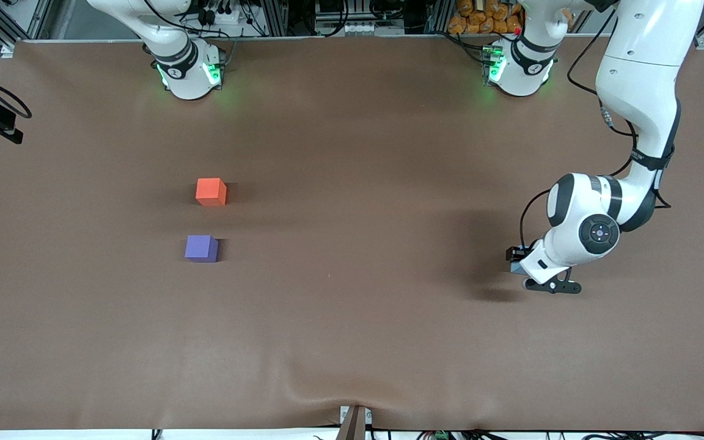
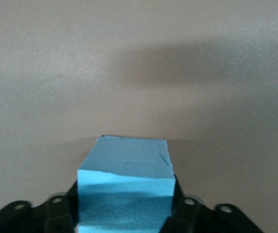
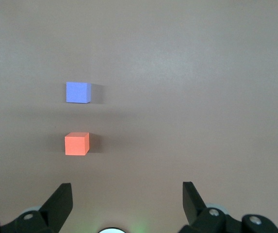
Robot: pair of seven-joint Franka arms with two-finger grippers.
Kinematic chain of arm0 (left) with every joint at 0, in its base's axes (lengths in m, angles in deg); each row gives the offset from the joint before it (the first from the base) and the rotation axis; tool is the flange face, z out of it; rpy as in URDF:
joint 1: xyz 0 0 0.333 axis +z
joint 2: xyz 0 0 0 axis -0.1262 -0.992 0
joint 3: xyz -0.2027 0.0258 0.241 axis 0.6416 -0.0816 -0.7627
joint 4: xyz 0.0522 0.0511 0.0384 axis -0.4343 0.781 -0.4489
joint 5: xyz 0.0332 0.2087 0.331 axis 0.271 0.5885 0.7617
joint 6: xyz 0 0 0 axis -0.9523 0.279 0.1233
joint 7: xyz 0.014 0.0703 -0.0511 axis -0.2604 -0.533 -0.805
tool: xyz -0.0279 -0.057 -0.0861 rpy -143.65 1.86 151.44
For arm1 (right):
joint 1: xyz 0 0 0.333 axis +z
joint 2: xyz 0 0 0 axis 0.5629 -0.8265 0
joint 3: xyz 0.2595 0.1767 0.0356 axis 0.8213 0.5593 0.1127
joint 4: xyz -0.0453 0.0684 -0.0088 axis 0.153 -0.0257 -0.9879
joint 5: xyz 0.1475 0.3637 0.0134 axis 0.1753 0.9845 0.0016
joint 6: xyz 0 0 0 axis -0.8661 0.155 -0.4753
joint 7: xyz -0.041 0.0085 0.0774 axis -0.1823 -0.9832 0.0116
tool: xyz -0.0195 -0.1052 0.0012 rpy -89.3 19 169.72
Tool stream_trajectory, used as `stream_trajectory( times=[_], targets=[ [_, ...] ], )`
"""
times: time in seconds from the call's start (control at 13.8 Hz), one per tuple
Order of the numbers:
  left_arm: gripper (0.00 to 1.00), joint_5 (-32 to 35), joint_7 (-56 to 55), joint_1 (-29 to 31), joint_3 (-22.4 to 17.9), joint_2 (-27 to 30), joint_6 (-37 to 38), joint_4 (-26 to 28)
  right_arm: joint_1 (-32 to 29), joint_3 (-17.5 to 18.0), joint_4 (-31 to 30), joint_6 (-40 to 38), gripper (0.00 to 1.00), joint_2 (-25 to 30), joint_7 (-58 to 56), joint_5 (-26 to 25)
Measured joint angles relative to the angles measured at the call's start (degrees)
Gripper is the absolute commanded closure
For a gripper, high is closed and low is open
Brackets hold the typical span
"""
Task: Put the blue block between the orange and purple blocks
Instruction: 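Carry the light blue block with the left gripper toward the table middle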
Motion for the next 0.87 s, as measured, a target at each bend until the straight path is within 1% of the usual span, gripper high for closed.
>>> stream_trajectory(
  times=[0.22,0.36,0.44,0.58,0.73,0.8,0.87],
  targets=[
    [0.85,-0.1,0.0,-0.1,1.0,2.0,0.5,-0.8,0.0,0.0,0.0,-0.1,0.0,0.0,0.0,0.0],
    [0.85,-0.2,-2.3,-0.1,3.7,5.3,4.5,-1.5,0.0,0.0,0.0,-0.1,0.0,0.0,0.0,0.0],
    [0.85,-0.3,-4.7,-0.1,5.4,7.2,7.1,-1.8,0.0,0.0,0.0,-0.1,0.0,0.0,0.0,0.0],
    [0.85,-1.4,-12.0,-0.3,10.4,10.1,11.1,-2.5,0.0,0.0,0.0,-0.1,0.0,0.0,0.0,0.0],
    [0.85,-2.4,-21.3,-1.2,16.3,10.8,12.7,-4.0,0.0,0.0,0.0,-0.2,0.0,0.0,0.0,0.0],
    [0.85,-2.5,-26.5,-2.6,18.6,10.4,12.8,-4.9,0.0,0.0,0.0,-0.2,0.0,0.0,0.0,0.0],
    [0.85,-2.6,-31.6,-5.0,19.9,9.7,12.8,-6.2,0.0,0.0,0.0,-0.2,0.0,0.0,0.0,0.0]
  ],
)
